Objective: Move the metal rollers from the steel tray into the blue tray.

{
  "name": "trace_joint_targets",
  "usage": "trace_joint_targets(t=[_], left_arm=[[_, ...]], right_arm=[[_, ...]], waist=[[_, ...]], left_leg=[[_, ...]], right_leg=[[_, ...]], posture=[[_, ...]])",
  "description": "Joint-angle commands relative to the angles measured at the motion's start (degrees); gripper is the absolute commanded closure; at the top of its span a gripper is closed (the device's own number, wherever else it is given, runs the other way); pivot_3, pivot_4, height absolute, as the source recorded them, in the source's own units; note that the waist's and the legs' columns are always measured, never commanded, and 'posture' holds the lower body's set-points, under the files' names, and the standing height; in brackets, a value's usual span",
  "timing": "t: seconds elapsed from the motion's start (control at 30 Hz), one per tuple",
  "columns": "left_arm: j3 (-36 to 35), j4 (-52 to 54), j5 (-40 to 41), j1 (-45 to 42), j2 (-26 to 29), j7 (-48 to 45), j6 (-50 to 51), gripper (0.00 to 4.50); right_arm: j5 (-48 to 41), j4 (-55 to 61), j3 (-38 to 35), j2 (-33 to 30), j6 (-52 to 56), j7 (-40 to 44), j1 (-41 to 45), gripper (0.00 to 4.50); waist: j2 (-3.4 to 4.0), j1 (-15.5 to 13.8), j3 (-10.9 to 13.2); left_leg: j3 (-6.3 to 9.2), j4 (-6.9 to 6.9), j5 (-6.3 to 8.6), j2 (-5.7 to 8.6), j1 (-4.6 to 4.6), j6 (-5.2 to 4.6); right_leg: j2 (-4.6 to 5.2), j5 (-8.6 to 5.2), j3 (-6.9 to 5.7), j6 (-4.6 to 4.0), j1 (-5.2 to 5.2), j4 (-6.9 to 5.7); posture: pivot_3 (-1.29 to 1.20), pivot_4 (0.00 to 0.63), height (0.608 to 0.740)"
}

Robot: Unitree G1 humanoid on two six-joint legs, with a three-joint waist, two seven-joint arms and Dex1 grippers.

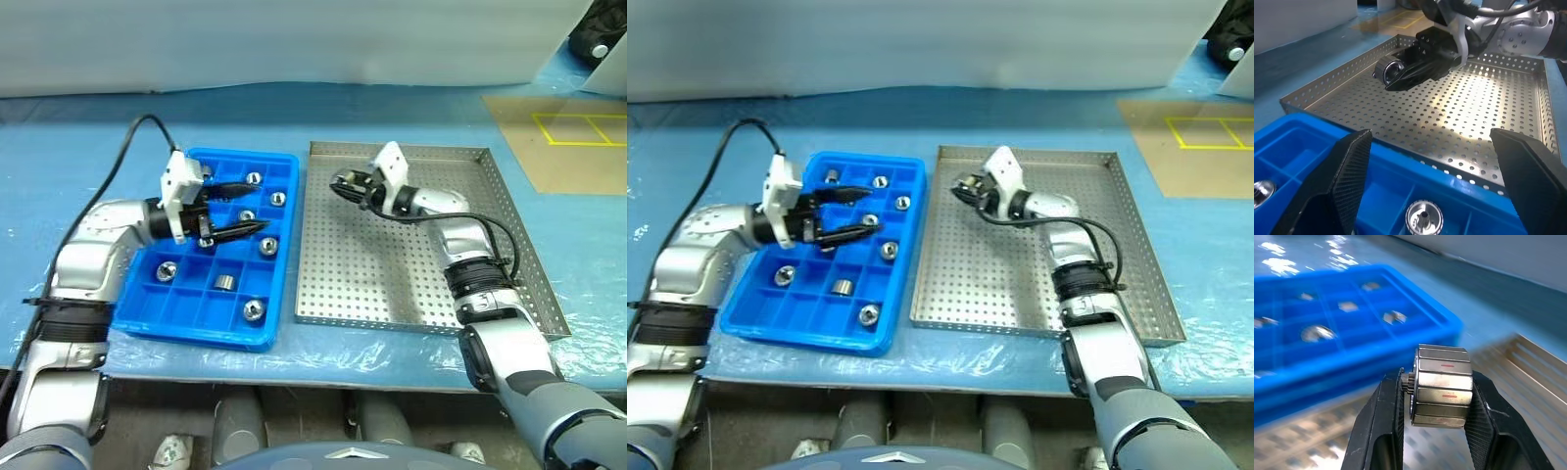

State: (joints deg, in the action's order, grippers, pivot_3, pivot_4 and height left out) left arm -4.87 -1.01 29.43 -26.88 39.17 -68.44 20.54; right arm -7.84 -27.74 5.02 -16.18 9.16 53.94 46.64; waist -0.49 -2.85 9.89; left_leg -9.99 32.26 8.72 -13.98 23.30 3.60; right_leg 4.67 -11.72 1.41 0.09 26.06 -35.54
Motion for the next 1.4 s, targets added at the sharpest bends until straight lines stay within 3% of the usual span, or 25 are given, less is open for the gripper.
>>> trace_joint_targets(t=[0.03, 0.17, 0.4, 0.6, 0.97, 1.27, 1.4], left_arm=[[-4.8, 5.3, 2.0, 3.7, 3.1, 1.2, 1.1, 0.42], [-8.9, 9.8, 3.4, 9.3, 5.7, 2.7, 2.7, 0.42], [-21.1, 18.5, 6.4, 24.0, 11.0, 3.0, 5.2, 0.42], [-32.0, 27.5, 10.2, 38.4, 9.7, 3.8, 8.0, 0.42], [-35.4, 33.6, 12.1, 49.1, 6.8, 5.4, 7.3, 0.42], [-35.2, 32.6, 12.2, 48.0, 8.1, 6.1, 7.3, 0.42], [-33.1, 32.3, 11.9, 46.1, 8.0, 6.9, 7.1, 0.42]], right_arm=[[-2.7, 6.6, 3.6, 3.0, 3.2, 4.2, 1.2, 3.28], [-3.4, 7.1, 7.7, 8.6, 4.0, 6.4, 2.3, 3.28], [-0.1, -1.9, 12.8, 17.0, -2.6, 7.5, 4.6, 3.28], [-0.2, -5.9, 14.1, 21.0, -4.7, 9.4, 5.6, 3.28], [1.5, -11.1, 17.0, 25.0, -6.0, 11.7, 3.8, 3.28], [0.9, -6.5, 21.8, 23.9, -0.1, 18.8, -0.3, 3.28], [2.3, -7.5, 21.8, 25.0, -1.2, 16.2, -0.6, 3.28]], waist=[[0.0, -0.2, 0.0], [0.0, -1.2, 0.0], [-0.02, -3.2, 0.0], [-0.05, -5.2, 0.0], [-0.07, -7.9, 0.0], [-0.08, -8.1, 0.0], [-0.08, -8.1, 0.0]], left_leg=[[0.0, -0.04, -0.02, -0.03, -0.01, 0.04], [0.02, -0.1, -0.08, -0.14, -0.01, 0.14], [0.11, -0.26, -0.17, -0.48, 0.01, 0.34], [0.23, -0.38, -0.21, -0.62, 0.05, 0.42], [0.7, -0.99, -0.5, -0.83, 0.02, 0.92], [0.91, -0.99, -0.53, -0.82, 0.03, 0.96], [1.11, -0.98, -0.59, -0.81, 0.02, 1.05]], right_leg=[[-0.02, -0.01, -0.03, -0.02, 0.0, 0.01], [-0.05, -0.07, -0.1, -0.11, 0.04, -0.01], [-0.17, -0.18, -0.31, -0.29, 0.1, -0.03], [-0.25, -0.23, -0.44, -0.35, 0.07, 0.03], [-0.48, -0.44, -0.6, -0.7, 0.08, -0.02], [-0.48, -0.44, -0.8, -0.71, -0.01, -0.02], [-0.48, -0.46, -1.16, -0.73, -0.11, -0.09]], posture=[[0.08, 0.15, 0.74], [0.17, 0.15, 0.74], [0.3, 0.15, 0.74], [0.42, 0.15, 0.74], [0.47, 0.15, 0.74], [0.47, 0.15, 0.74], [0.45, 0.15, 0.74]])
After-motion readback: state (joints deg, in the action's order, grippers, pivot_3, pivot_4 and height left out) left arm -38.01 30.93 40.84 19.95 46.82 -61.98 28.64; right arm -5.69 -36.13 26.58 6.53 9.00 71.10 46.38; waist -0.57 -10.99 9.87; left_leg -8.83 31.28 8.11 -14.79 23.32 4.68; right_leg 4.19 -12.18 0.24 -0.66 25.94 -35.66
